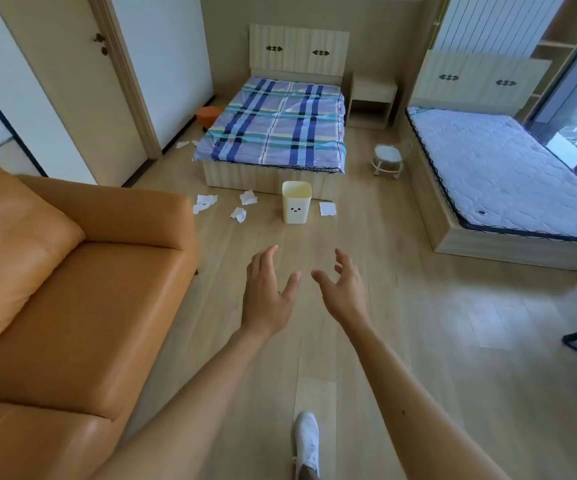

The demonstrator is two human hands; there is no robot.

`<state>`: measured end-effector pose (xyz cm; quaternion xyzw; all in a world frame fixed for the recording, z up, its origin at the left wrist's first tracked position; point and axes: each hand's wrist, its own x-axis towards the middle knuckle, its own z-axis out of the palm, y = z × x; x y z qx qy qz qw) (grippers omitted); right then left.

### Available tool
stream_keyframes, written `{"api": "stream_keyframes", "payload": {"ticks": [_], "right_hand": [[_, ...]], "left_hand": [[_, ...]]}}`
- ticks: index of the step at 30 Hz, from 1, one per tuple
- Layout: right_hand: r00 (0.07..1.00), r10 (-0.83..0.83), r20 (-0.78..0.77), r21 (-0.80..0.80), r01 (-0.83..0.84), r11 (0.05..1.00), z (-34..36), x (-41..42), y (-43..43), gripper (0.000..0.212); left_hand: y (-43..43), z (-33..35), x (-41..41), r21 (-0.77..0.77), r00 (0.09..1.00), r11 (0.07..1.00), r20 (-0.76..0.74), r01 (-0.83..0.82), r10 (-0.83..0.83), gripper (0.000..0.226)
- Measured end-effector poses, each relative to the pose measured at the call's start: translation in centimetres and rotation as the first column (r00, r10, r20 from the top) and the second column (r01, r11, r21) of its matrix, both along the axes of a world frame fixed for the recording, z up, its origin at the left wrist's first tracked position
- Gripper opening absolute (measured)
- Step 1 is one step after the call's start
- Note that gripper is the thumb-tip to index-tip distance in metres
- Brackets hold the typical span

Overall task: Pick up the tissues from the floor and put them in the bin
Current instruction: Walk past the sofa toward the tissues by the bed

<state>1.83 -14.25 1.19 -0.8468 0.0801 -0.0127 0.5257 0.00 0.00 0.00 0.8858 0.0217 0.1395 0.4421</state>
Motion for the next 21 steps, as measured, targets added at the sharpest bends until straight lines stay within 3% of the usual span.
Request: {"api": "stream_keyframes", "payload": {"ticks": [13,21], "right_hand": [[0.988,0.152,-0.022,0.237,-0.143,0.961,0.3,19.2,4.5,0.066],[0.981,0.187,-0.050,0.315,-0.162,0.935,0.1,28.3,7.1,0.060]], "left_hand": [[2.4,1.5,15.7,-0.164,0.951,0.942,0.050,-0.292,0.304,0.061],[6.5,1.2,21.7,-0.250,0.907,0.876,-0.020,-0.412,0.420,0.060]]}}
